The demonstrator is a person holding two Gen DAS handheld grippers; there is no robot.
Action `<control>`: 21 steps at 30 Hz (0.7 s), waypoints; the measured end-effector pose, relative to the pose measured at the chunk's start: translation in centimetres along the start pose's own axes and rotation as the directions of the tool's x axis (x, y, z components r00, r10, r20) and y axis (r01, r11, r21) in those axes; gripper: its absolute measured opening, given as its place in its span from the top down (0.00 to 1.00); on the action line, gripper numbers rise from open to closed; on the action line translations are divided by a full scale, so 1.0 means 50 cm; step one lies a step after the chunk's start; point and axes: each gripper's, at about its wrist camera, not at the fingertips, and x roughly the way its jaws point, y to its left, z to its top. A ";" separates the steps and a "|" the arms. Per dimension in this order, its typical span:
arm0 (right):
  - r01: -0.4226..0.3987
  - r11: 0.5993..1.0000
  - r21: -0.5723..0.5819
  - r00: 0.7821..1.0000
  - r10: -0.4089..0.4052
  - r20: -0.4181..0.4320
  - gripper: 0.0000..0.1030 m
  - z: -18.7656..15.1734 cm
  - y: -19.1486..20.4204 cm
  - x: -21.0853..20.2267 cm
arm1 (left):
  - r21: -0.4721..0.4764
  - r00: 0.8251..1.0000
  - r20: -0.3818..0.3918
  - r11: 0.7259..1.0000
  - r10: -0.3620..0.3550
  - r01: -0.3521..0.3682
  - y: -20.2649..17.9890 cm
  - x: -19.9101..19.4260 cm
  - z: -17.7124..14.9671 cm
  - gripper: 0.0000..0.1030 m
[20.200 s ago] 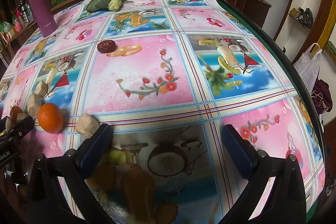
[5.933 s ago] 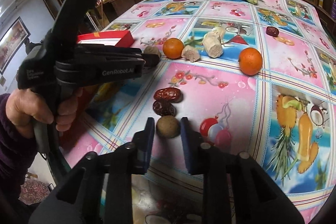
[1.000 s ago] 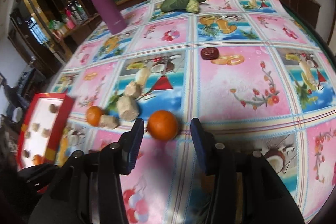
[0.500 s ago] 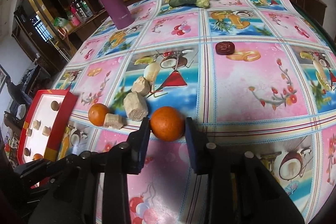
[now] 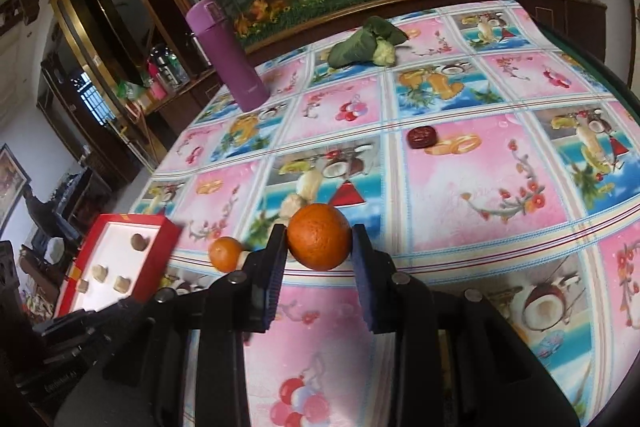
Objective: Organize fruits
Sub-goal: 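Grasp the mandarin with the right tool, carry both fruits into the tray, open both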
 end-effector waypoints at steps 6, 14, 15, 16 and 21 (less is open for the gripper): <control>-0.055 0.998 -0.044 0.998 0.054 -0.022 0.67 -0.022 0.063 0.014 | -0.046 0.996 0.046 0.996 0.076 -0.074 0.078 -0.040 0.006 0.84; -0.165 0.980 -0.115 0.985 0.157 -0.071 0.67 -0.056 0.191 0.046 | -0.121 0.973 0.089 0.972 0.212 -0.201 0.193 -0.097 0.005 0.84; -0.185 0.976 -0.118 0.981 0.176 -0.085 0.67 -0.059 0.210 0.053 | -0.131 0.968 0.093 0.966 0.235 -0.222 0.210 -0.105 0.004 0.84; -0.199 0.972 -0.124 0.978 0.188 -0.095 0.67 -0.060 0.228 0.058 | -0.141 0.964 0.092 0.962 0.248 -0.234 0.225 -0.109 0.002 0.84; -0.245 0.948 -0.204 0.965 0.218 -0.146 0.67 -0.069 0.334 0.084 | -0.179 0.948 0.079 0.940 0.308 -0.290 0.286 -0.125 -0.009 0.84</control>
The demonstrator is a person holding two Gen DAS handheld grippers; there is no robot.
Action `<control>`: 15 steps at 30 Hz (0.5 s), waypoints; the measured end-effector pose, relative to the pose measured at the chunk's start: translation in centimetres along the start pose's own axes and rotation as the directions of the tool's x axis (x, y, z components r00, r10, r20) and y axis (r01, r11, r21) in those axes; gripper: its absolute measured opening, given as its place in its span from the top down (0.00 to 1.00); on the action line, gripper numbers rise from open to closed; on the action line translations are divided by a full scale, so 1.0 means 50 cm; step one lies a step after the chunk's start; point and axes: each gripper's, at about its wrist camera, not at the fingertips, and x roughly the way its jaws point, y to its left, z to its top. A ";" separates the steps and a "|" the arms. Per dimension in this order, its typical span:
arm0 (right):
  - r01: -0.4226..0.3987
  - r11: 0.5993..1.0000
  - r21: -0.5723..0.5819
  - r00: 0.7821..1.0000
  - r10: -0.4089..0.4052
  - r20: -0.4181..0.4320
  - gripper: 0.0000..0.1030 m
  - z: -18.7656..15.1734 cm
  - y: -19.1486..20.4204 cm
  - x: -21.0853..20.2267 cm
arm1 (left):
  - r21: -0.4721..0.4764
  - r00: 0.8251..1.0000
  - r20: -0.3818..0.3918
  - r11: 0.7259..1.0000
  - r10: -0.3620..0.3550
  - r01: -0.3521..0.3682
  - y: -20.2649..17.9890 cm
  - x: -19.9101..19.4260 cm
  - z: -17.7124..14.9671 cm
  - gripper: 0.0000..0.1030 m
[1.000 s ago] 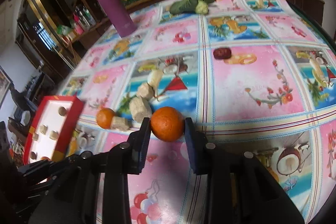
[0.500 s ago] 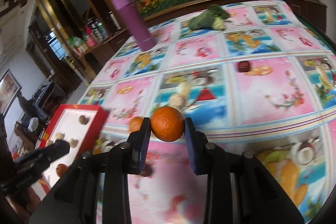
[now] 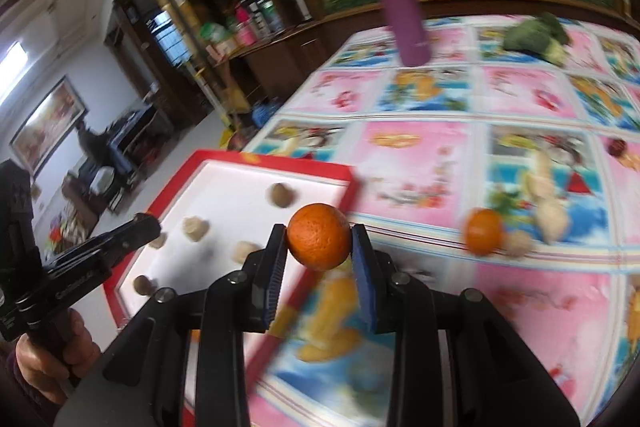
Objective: Organize fruits
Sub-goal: 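Grasp the mandarin with the right tool, carry both fruits into the tray, open both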
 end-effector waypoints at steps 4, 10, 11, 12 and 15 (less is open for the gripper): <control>-0.022 0.999 -0.046 0.999 0.019 -0.047 0.67 0.004 0.061 0.043 | -0.014 0.999 -0.020 0.999 0.030 -0.030 0.033 0.008 -0.008 0.84; -0.047 0.997 -0.056 0.992 0.040 -0.116 0.66 -0.005 0.104 0.098 | -0.041 0.998 -0.024 0.997 0.061 -0.062 0.071 0.008 -0.018 0.84; -0.056 0.996 -0.068 0.991 0.047 -0.124 0.66 -0.009 0.115 0.103 | -0.046 0.997 -0.023 0.997 0.068 -0.069 0.077 0.007 -0.018 0.84; -0.061 0.995 -0.082 0.990 0.050 -0.130 0.66 -0.010 0.126 0.106 | -0.047 0.997 -0.021 0.996 0.074 -0.075 0.081 0.007 -0.019 0.84; -0.082 0.989 -0.123 0.987 0.064 -0.145 0.66 -0.021 0.155 0.113 | -0.052 0.996 -0.021 0.994 0.092 -0.093 0.093 0.010 -0.021 0.84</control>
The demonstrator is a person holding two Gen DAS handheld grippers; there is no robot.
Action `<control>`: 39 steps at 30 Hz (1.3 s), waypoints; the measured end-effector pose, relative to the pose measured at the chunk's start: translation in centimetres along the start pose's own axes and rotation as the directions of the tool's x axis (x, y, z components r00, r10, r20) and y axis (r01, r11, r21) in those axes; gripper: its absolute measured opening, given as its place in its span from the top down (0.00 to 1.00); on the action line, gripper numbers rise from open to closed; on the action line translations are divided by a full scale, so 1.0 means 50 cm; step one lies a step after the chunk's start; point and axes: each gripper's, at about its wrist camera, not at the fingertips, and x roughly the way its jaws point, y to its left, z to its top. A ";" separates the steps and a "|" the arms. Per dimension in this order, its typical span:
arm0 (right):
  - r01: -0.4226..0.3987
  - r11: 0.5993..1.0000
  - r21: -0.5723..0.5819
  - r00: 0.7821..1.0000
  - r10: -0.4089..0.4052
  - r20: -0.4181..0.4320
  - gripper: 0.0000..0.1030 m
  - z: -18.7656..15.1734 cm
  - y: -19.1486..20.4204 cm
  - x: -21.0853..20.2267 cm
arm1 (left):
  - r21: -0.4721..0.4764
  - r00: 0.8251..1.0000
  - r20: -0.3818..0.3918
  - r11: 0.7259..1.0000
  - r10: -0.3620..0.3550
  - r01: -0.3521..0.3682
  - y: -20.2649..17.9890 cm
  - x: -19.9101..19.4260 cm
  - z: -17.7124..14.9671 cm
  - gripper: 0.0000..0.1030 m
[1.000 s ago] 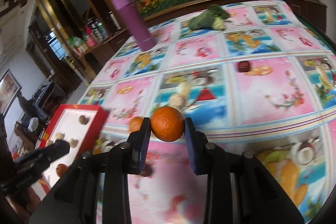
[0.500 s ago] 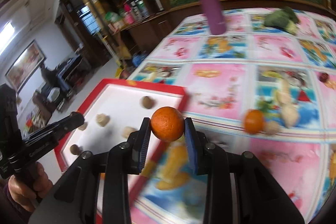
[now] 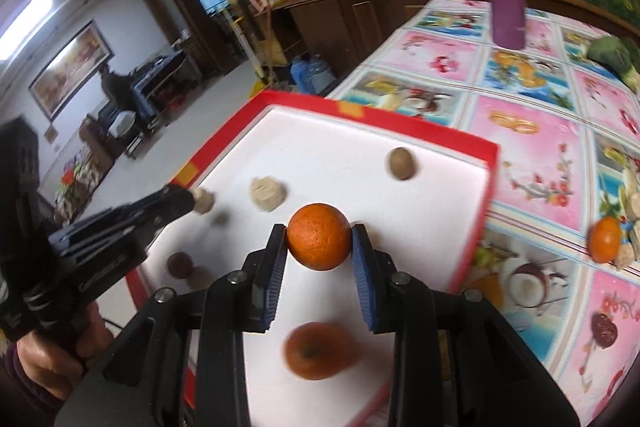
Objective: Organize fruits
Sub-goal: 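Grasp the mandarin with the right tool, carry both fruits into the tray, open both, then grasp a red date with the right tool while the left tool grasps a mandarin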
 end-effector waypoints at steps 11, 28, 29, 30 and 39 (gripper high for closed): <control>0.006 1.000 0.011 0.993 -0.004 -0.119 0.65 -0.017 0.008 0.052 | -0.033 0.996 -0.075 0.999 0.040 -0.043 0.021 0.025 -0.017 0.70; 0.026 0.992 0.119 0.999 -0.031 0.037 0.53 -0.025 -0.111 -0.099 | 0.065 0.999 -0.031 0.998 -0.013 0.015 -0.083 -0.013 0.002 0.48; 0.035 0.990 0.138 0.998 -0.041 0.042 0.53 -0.030 -0.130 -0.114 | 0.086 0.999 -0.031 0.996 -0.031 0.034 -0.103 -0.016 0.004 0.48; 0.040 0.987 0.157 0.998 -0.048 0.049 0.53 -0.037 -0.150 -0.130 | 0.098 0.998 -0.030 0.994 -0.046 0.049 -0.118 -0.016 0.007 0.48; 0.180 0.966 0.188 0.983 -0.182 -0.006 0.53 -0.122 -0.282 -0.214 | 0.209 0.986 -0.064 0.964 -0.152 0.162 -0.258 -0.008 0.020 0.45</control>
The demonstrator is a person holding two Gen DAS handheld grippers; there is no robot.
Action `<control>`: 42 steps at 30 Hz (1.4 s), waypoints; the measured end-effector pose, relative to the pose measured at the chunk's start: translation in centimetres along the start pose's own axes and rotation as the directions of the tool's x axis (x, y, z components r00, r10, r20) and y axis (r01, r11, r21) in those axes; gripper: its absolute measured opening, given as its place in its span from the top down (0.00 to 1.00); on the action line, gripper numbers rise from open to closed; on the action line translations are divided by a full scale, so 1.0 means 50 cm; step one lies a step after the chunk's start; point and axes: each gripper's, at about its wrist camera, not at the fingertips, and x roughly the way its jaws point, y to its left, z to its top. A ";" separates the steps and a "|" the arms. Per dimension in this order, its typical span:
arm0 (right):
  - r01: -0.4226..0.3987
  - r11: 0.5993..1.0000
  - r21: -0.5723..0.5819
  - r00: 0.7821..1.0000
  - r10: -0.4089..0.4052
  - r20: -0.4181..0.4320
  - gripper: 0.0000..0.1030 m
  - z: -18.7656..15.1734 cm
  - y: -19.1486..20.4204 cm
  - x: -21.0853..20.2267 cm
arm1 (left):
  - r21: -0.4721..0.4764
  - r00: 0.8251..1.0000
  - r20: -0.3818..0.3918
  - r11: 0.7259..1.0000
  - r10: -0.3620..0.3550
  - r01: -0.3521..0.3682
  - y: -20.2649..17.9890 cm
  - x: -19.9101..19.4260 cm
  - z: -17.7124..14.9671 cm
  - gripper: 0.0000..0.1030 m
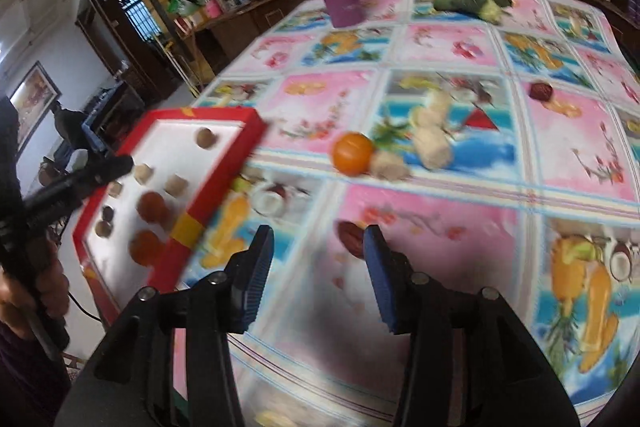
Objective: Organize fruits
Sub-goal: 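Grasp a red date with the right tool while the left tool grasps a mandarin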
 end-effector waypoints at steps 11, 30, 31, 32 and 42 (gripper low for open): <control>0.058 0.996 -0.072 0.998 -0.059 -0.012 0.53 0.004 -0.012 0.037 | 0.062 0.997 -0.069 0.997 -0.034 0.038 -0.072 0.043 0.003 0.45; 0.152 0.984 0.092 0.986 -0.158 0.060 0.82 0.017 -0.113 -0.005 | 0.224 0.971 -0.161 0.951 -0.179 0.213 -0.245 0.152 0.042 0.45; 0.153 0.984 0.096 0.985 -0.159 0.060 0.82 0.018 -0.115 -0.005 | 0.236 0.971 -0.165 0.949 -0.173 0.209 -0.252 0.158 0.042 0.45; 0.157 0.983 0.098 0.985 -0.163 0.061 0.82 0.019 -0.115 -0.005 | 0.239 0.971 -0.168 0.949 -0.167 0.205 -0.256 0.164 0.042 0.45; 0.129 0.972 0.197 0.985 -0.148 0.085 0.82 0.029 -0.151 -0.019 | 0.240 0.960 -0.204 0.941 -0.193 0.240 -0.279 0.210 0.050 0.46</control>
